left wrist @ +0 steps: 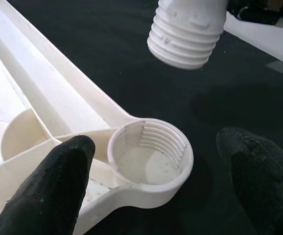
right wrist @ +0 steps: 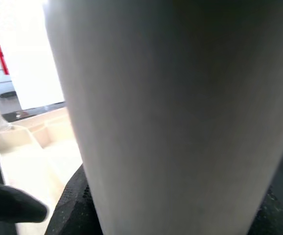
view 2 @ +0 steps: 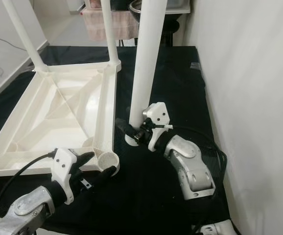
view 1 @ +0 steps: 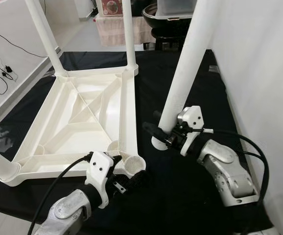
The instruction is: Building children table
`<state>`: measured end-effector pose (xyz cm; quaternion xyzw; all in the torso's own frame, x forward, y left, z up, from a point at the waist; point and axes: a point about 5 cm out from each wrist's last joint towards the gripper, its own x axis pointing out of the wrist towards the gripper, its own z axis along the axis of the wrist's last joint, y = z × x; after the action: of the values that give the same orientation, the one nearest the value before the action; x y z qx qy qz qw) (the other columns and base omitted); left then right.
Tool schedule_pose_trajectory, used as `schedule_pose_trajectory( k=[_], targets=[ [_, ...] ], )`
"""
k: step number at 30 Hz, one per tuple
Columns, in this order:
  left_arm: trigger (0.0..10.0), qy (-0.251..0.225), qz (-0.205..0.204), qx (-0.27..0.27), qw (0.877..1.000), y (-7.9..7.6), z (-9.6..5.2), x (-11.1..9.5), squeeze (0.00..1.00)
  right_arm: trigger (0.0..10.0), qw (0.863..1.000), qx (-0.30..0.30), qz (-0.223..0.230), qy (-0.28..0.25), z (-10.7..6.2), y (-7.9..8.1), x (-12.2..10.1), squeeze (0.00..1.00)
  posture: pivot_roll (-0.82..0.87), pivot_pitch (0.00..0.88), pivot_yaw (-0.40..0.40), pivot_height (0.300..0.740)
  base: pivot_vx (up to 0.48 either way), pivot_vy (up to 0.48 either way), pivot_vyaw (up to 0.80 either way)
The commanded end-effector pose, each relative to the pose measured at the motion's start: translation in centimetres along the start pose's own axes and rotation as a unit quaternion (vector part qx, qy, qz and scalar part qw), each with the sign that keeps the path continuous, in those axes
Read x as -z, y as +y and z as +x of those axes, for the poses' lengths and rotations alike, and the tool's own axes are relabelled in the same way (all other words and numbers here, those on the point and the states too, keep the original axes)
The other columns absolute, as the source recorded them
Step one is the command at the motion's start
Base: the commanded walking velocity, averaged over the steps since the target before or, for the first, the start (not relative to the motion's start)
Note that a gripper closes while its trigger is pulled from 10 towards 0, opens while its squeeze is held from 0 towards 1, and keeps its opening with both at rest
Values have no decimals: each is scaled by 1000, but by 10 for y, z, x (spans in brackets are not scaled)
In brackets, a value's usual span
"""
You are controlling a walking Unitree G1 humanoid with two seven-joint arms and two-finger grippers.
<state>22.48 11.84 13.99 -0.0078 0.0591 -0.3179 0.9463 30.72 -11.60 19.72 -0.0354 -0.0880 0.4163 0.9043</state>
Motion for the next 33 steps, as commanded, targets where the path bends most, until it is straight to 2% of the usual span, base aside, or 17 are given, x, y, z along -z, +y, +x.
schedule_pose_trajectory(
  k=[1,7,11,16,21,30,33],
  targets=[
    [10000,4,-1,-11,1000,3,-2,3,0,10000,1000,-11,3,-2,1,5,-1,0,-112,161,24,740,0,0,0],
    [10000,4,-1,-12,1000,4,-2,3,0,10000,1000,-12,3,-3,1,5,-1,0,-111,162,23,740,0,0,0],
    [10000,5,5,-13,1000,4,-1,3,0,10000,1000,-12,2,-4,2,4,-2,0,-106,163,22,740,0,480,0],
    [10000,4,10,-13,1000,4,0,2,0,10000,1000,-12,3,-9,3,3,-3,0,-106,163,22,740,0,0,0],
    [10000,7,16,13,1000,-1,1,0,0,10000,1000,-12,5,-14,4,2,-6,0,-105,168,19,740,0,0,0],
    [10000,9,9,10,1000,0,1,1,0,10000,1000,-11,4,-13,5,2,-6,0,-103,169,18,740,0,0,0],
    [10000,8,12,8,1000,1,1,0,0,10000,1000,-11,4,-13,5,2,-6,0,-101,168,17,740,0,360,0]
  ],
)
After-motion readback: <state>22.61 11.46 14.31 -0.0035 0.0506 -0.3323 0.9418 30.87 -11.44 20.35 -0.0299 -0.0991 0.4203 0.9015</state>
